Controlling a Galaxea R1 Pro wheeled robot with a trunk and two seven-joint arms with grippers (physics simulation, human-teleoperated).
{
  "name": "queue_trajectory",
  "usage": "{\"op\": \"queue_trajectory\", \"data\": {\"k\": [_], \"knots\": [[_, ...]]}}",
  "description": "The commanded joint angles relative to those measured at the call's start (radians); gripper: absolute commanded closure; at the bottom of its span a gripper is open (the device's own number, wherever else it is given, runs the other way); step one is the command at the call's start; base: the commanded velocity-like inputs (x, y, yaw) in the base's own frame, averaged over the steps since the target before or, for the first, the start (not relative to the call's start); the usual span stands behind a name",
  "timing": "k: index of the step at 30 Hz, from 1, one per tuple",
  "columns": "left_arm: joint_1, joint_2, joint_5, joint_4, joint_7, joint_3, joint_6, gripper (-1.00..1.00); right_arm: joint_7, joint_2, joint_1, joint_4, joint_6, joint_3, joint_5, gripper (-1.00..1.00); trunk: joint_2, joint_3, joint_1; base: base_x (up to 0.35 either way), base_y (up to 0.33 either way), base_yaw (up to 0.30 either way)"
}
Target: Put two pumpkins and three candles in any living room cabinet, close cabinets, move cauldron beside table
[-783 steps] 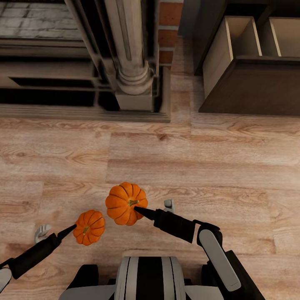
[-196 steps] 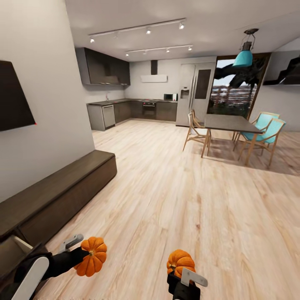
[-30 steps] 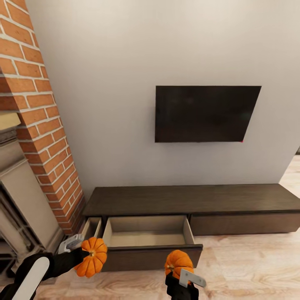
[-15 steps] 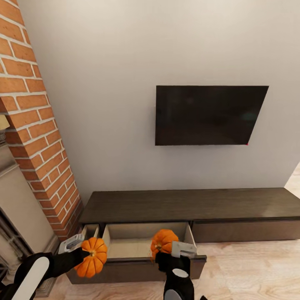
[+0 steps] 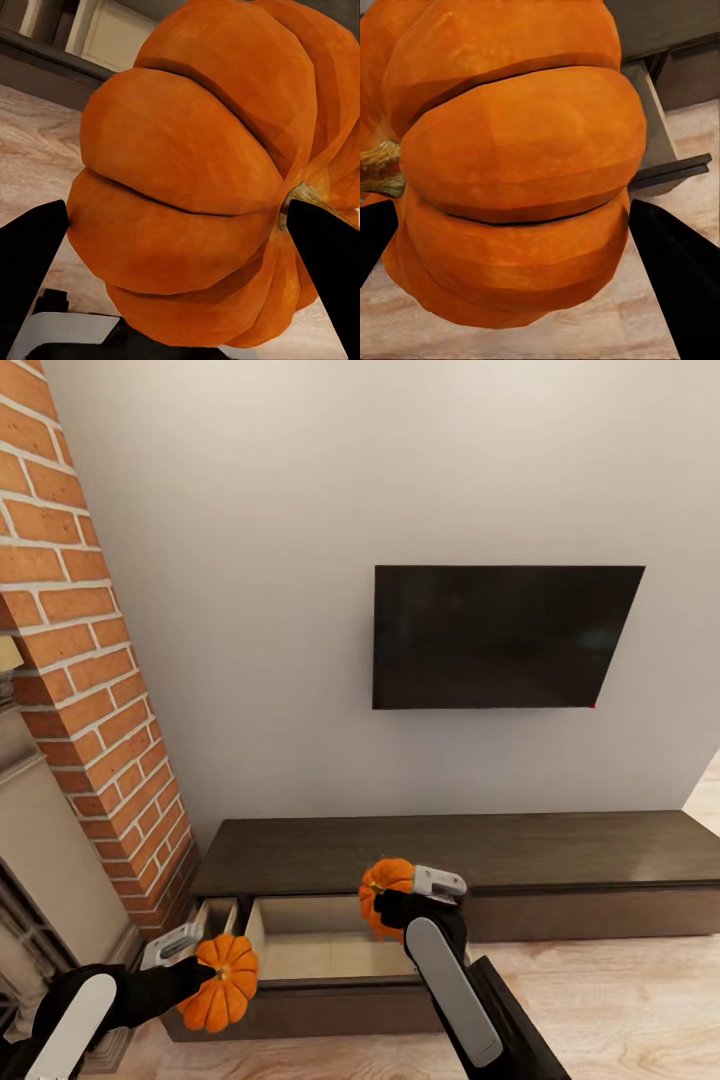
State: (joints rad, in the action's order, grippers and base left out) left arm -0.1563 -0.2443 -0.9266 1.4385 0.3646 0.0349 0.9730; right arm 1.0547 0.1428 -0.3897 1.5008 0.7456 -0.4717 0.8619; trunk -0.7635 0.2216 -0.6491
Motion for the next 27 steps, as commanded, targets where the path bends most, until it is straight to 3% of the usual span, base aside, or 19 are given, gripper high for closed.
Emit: {"op": "queue_trajectory", "data": {"k": [1,4,9,13,17,27], "knots": [[-0.013,0.000,0.000,0.001,0.000,0.000,0.014,1.00,0.002,0.001,-0.002,-0.022,-0.003,0.000,0.002,1.00,0.000,0.000,0.000,0.000,0.000,0.000],[-0.096,0.000,-0.005,0.000,0.003,-0.001,0.051,1.00,0.002,0.009,-0.016,-0.074,-0.002,0.001,0.008,1.00,0.000,0.000,0.000,0.000,0.000,0.000],[-0.149,0.007,0.000,-0.026,0.013,-0.002,0.053,1.00,0.001,0.028,-0.031,-0.154,-0.006,0.001,0.007,1.00,0.000,0.000,0.000,0.000,0.000,0.000],[-0.156,0.010,0.004,-0.029,0.013,-0.003,0.038,1.00,0.001,0.032,-0.033,-0.176,-0.008,0.001,0.004,1.00,0.000,0.000,0.000,0.000,0.000,0.000],[-0.158,0.016,0.004,-0.036,0.010,-0.012,-0.035,1.00,-0.004,0.032,-0.034,-0.186,-0.033,0.000,-0.001,1.00,0.000,0.000,0.000,0.000,0.000,0.000],[-0.158,0.018,0.005,-0.071,0.012,-0.067,-0.133,1.00,-0.013,0.032,-0.034,-0.189,-0.043,-0.005,0.000,1.00,0.000,0.000,0.000,0.046,0.008,0.000]]}}
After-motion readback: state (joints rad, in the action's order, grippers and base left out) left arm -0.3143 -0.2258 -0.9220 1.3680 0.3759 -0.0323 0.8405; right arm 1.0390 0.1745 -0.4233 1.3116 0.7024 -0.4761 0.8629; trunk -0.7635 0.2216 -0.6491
